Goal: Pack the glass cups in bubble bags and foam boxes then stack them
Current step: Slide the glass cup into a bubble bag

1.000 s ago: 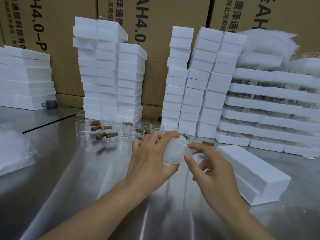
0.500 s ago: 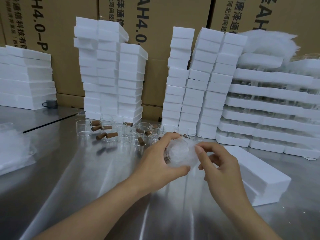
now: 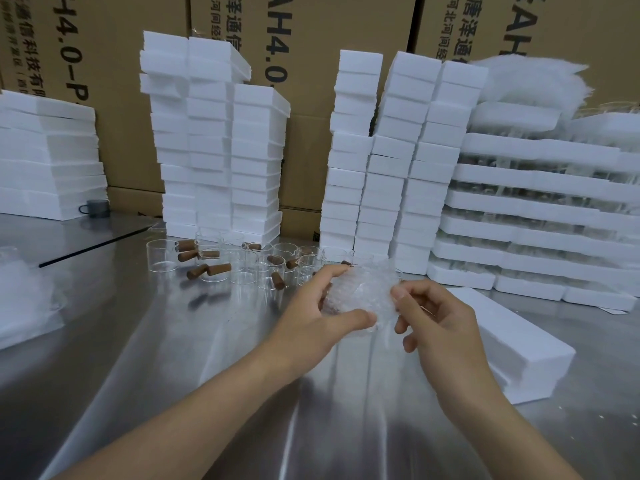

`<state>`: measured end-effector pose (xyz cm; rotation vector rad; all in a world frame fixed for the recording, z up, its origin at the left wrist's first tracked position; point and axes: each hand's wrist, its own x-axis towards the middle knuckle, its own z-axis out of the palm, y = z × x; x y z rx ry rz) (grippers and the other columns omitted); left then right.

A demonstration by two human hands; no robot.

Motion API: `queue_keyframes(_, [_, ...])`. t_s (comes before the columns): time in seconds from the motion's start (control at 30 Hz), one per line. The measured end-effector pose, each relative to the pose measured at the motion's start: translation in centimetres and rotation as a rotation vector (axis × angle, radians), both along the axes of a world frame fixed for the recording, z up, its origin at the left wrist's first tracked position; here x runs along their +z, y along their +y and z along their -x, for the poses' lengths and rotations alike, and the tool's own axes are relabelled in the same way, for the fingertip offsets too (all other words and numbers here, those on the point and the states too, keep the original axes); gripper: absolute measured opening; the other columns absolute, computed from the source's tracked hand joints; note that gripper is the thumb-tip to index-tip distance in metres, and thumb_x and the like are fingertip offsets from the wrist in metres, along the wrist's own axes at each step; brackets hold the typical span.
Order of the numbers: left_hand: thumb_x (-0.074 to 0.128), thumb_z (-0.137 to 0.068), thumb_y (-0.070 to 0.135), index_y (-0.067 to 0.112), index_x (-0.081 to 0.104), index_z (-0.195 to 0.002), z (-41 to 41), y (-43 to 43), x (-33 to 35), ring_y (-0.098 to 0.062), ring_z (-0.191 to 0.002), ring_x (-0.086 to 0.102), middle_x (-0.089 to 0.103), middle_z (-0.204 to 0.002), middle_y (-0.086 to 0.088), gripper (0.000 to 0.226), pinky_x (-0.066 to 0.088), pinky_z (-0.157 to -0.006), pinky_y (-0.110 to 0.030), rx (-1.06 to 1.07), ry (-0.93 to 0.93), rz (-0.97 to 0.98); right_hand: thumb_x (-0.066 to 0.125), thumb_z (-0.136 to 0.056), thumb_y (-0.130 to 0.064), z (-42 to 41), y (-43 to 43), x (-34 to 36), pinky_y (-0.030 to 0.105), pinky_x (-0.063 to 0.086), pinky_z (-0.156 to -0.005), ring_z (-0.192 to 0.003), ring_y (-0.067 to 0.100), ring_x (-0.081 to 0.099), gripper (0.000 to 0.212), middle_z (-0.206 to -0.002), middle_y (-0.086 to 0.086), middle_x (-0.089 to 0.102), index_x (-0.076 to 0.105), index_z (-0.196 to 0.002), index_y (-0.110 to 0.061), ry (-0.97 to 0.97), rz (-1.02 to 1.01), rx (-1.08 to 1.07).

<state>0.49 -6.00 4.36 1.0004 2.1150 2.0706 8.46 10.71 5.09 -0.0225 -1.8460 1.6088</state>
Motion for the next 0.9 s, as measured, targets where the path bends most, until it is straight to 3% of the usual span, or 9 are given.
queue_keyframes(0.1, [0.09,-0.073,0.03,0.035,0.062,-0.127,-0.4,-0.1,-0.2,-0.009,-0.102,0.072,0.072,-0.113,0.014,0.06,0.06,-0.087,-0.028,0.114,0.146,0.068,0.073,-0.096,-0.016,0.2,0.0,-0.2,0.021,0.046,-0.047,-0.059,0.013,0.061,0.005,-0.075,-0.003,0.069,0.074,-0.092,-0.012,-0.036,0.05,-0.011])
queue_keyframes(0.23, [0.089,-0.072,0.045,0.045,0.053,-0.126,-0.9,-0.4,-0.4,-0.008,-0.105,0.065,0.063,-0.121,0.02,0.065,0.059,-0.085,-0.039,0.273,0.374,0.233,0.072,-0.097,-0.019,0.3,0.0,-0.5,0.019,0.046,-0.045,-0.057,0.016,0.069,0.007,-0.083,0.0,0.077,0.074,-0.094,-0.014,-0.141,0.092,-0.038])
queue_keyframes(0.4, [0.085,-0.073,0.056,0.05,0.047,-0.125,-0.9,-0.4,-0.6,-0.007,-0.103,0.06,0.054,-0.122,0.024,0.065,0.057,-0.084,-0.039,0.357,0.502,0.285,0.062,-0.104,-0.02,0.1,-0.8,-0.6,0.019,0.047,-0.046,-0.063,0.022,0.076,0.017,-0.087,-0.006,0.08,0.078,-0.097,-0.021,-0.2,0.0,0.001])
queue_keyframes(0.53, [0.087,-0.076,0.042,0.053,0.049,-0.124,-0.7,-0.6,-0.6,-0.003,-0.106,0.06,0.058,-0.123,0.024,0.062,0.054,-0.078,-0.022,0.334,0.428,0.255,0.064,-0.102,-0.027,-0.2,-1.4,-0.2,0.023,0.051,-0.051,-0.066,0.02,0.076,0.016,-0.097,-0.012,0.08,0.079,-0.103,-0.033,-0.209,0.002,0.072])
queue_keyframes(0.6, [0.086,-0.075,0.032,0.05,0.055,-0.125,-0.7,-0.5,-0.4,-0.007,-0.096,0.064,0.064,-0.117,0.018,0.061,0.053,-0.073,-0.019,0.245,0.298,0.178,0.067,-0.099,-0.031,-0.3,-1.6,0.0,0.022,0.05,-0.051,-0.065,0.018,0.073,0.016,-0.102,-0.011,0.08,0.082,-0.106,-0.031,-0.209,0.049,0.141])
queue_keyframes(0.67, [0.079,-0.072,0.023,0.037,0.063,-0.123,-0.7,-0.2,0.0,-0.01,-0.087,0.066,0.069,-0.106,0.012,0.056,0.054,-0.071,-0.023,0.103,0.116,0.039,0.071,-0.095,-0.035,-0.5,-1.9,0.1,0.021,0.048,-0.05,-0.064,0.014,0.069,0.016,-0.101,-0.01,0.08,0.085,-0.1,-0.031,-0.194,0.064,0.18])
queue_keyframes(0.77, [0.069,-0.066,0.018,0.024,0.067,-0.115,-0.5,-0.1,0.7,-0.014,-0.092,0.066,0.071,-0.097,0.003,0.049,0.052,-0.078,-0.024,-0.032,-0.065,-0.073,0.076,-0.079,-0.051,-0.8,-2.2,0.2,0.02,0.047,-0.051,-0.063,0.01,0.062,0.025,-0.093,-0.012,0.077,0.083,-0.099,-0.038,-0.141,0.01,0.105])
queue_keyframes(0.9, [0.065,-0.065,0.022,0.028,0.069,-0.12,0.2,-0.5,0.3,-0.031,-0.115,0.071,0.077,-0.117,-0.007,0.056,0.054,-0.093,-0.042,-0.14,-0.214,-0.093,0.077,-0.071,-0.059,-0.7,-2.0,0.1,0.018,0.055,-0.063,-0.086,0.008,0.071,0.055,-0.111,-0.021,0.071,0.07,-0.124,-0.048,-0.137,-0.017,0.112])
